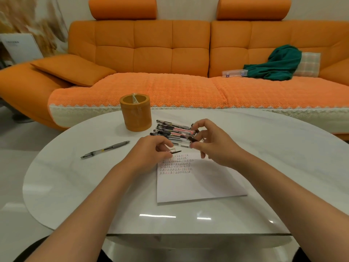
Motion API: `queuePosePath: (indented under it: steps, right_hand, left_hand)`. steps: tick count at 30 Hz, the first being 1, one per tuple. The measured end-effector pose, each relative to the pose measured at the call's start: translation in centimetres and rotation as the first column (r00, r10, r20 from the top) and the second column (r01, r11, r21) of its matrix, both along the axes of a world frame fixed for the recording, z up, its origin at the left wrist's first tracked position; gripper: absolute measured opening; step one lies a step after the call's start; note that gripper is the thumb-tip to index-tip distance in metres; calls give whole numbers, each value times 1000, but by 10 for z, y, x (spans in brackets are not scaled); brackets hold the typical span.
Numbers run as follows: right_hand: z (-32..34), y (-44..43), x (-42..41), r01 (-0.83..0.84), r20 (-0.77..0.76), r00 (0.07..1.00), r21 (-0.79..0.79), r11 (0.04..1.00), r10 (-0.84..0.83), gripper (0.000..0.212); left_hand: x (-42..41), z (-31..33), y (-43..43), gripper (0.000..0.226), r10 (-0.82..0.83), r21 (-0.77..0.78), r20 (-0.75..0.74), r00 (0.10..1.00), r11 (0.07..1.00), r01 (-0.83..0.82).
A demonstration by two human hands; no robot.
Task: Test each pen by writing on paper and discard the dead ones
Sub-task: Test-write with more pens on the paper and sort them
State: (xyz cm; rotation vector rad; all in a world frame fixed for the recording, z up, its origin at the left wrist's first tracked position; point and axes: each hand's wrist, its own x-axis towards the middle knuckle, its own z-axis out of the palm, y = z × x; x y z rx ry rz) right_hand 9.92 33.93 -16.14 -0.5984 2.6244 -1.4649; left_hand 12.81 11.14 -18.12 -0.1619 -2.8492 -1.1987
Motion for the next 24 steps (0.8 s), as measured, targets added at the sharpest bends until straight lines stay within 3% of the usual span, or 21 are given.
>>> queuePosePath:
  steps: [2, 5, 13, 19, 22, 24]
  right_hand:
    - [-3, -1, -2, 37, -167, 986, 252, 967, 6, 26]
    - [-5, -2, 1, 64, -258, 965, 419, 906, 51, 20]
    - [-7, -8, 5, 82, -322, 941, 514, 854, 103, 22]
    - [-12, -13, 7, -7, -361, 904, 524, 852, 230, 25]
    - [-12, -17, 13, 34, -438, 858, 573, 819, 270, 26]
    - [-9, -20, 15, 98, -488, 833, 595, 798, 261, 41]
  left_hand:
    - [0, 1, 2, 18, 43, 33, -1, 999, 999, -43]
    - [0, 1, 2, 15, 61, 38, 13, 998, 997, -61]
    - [2, 4, 5, 11, 49, 36, 14, 999, 998, -50]
    - [8, 7, 17, 7, -38, 199, 78, 996, 980, 22]
    - [9, 11, 21, 17, -50, 237, 150, 987, 971, 13]
    - [10, 13, 21, 26, -62, 189, 189, 980, 982, 26]
